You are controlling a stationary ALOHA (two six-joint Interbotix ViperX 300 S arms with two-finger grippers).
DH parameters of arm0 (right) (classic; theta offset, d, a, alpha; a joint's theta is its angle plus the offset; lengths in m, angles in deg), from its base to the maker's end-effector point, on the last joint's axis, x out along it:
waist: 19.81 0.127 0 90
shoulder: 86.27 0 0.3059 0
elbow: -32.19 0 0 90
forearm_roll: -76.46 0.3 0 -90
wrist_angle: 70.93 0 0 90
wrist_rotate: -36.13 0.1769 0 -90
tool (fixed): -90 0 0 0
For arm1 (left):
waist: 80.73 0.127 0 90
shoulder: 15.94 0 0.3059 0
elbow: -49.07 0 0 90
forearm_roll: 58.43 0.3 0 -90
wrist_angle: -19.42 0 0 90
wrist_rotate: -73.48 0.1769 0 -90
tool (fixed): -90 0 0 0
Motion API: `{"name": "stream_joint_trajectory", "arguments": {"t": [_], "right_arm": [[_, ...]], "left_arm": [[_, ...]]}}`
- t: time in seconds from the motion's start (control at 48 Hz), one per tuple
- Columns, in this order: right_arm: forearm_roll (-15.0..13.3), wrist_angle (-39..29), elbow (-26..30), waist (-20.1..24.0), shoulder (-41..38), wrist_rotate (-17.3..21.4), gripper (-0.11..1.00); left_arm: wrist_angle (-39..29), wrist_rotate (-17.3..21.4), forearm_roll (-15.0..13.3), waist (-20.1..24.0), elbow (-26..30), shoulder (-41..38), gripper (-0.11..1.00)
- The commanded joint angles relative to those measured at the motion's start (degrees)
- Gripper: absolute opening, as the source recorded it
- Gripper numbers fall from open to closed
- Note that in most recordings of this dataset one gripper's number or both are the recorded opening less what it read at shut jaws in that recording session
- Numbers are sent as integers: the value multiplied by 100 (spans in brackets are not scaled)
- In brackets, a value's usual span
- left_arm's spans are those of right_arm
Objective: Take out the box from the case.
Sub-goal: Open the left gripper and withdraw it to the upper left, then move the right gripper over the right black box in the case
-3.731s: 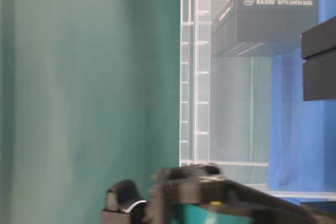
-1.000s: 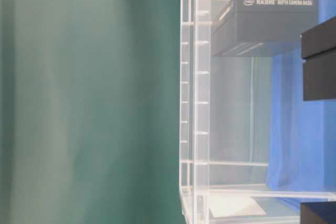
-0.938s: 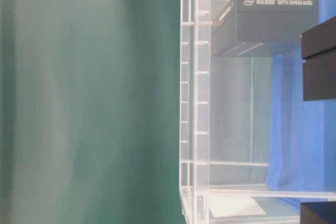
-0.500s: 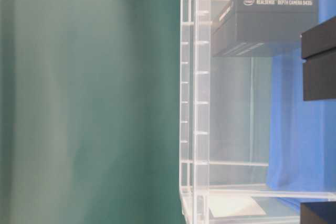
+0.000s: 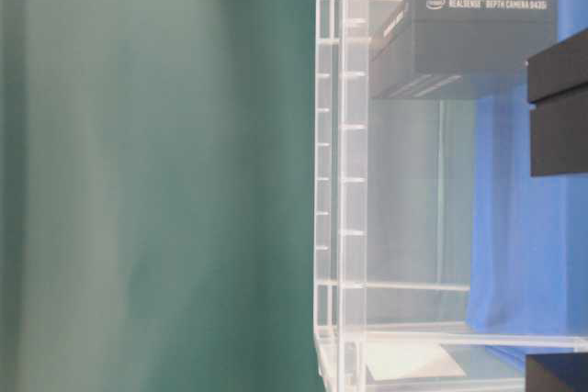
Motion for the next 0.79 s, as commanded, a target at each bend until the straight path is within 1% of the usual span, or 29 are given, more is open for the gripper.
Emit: {"name": "stream_joint_trajectory", "arguments": {"t": [0.0,0.063,0.375,0.479,0.646,0.771], "right_arm": [[9,0,97,9,53,0,90],[9,0,97,9,62,9,90],[44,0,114,9,26,18,90],[44,26,158,9,-35,97,90],[97,97,325,18,-229,158,90],[97,141,571,97,-492,229,90]], "left_arm": [[0,0,-18,18,62,35,97],[-9,0,-53,18,62,35,97],[0,-18,-53,18,53,35,97],[0,-44,-53,18,70,18,97],[18,-35,-53,18,88,0,97],[35,0,-53,18,88,0,97]]}}
